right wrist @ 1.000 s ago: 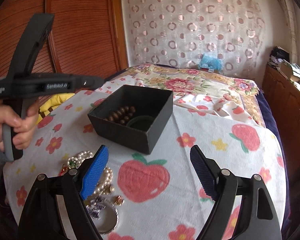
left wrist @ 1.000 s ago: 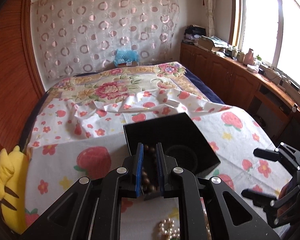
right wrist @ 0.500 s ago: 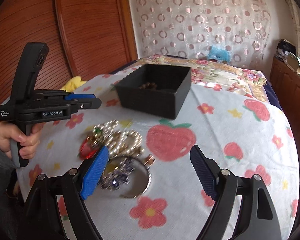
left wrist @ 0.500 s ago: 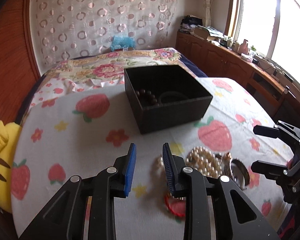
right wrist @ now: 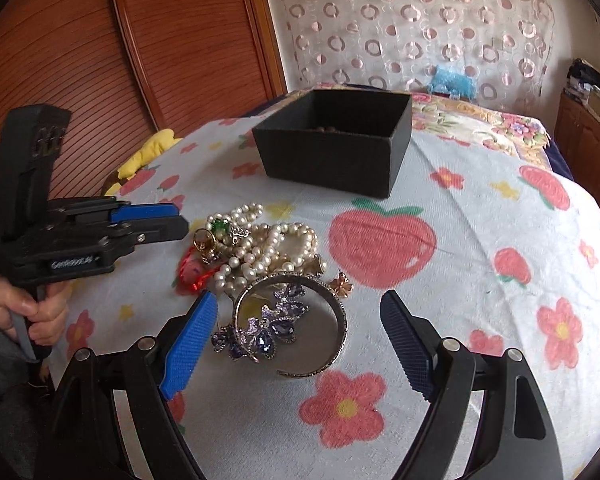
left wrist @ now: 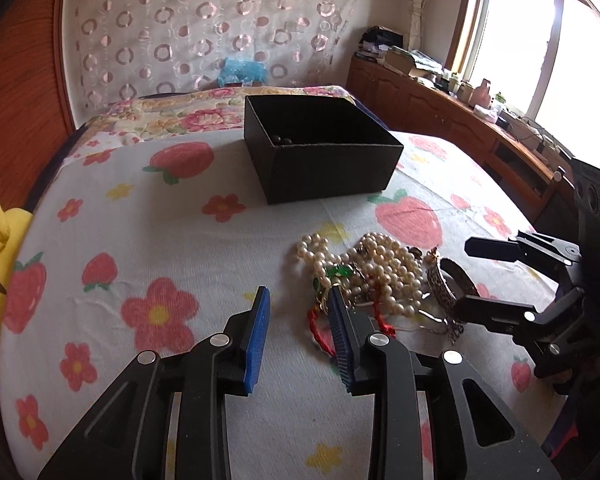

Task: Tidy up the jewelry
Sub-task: 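Grasp a small gold ring with the left gripper while the right gripper grasps the silver bangle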

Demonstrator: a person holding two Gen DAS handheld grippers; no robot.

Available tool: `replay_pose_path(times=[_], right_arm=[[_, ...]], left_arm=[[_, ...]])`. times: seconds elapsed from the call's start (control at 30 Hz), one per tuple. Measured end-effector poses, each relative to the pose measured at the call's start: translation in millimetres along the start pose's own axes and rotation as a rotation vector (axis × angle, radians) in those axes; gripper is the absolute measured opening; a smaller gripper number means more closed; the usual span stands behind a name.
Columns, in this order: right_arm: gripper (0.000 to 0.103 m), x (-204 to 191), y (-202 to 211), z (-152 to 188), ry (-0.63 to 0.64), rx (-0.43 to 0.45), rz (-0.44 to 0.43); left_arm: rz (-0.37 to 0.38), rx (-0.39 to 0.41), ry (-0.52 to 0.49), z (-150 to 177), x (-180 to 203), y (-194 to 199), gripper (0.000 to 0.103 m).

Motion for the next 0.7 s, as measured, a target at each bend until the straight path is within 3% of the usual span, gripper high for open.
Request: replay_pose_path(times=[0.13,0.27,0.7], right_arm=[[0.080,-1,-5,2,-0.017,-0.016,-0.014],[0.063,-1,-8,4,-0.026,-0.033,-0.028],[0.063,-2,-4,4,-0.001,-0.021,0.010]], left_arm=[[0.000,-0.005,-0.016,2,5,-2,0.029],[0.009,-0.010,-0.020,3,10,-3,0.029],[0.034,-0.019,-0.022,3,20,-13,0.029]])
Point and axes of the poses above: each gripper's, at about its wrist camera, not at the fingertips, and y roughly against the way its jaws point, x to its right, z to its underside, the point moved 8 cm from there along -y, roughly the way its jaws point, and after that the axes turned 10 degrees about x, right-handed, at the moved point
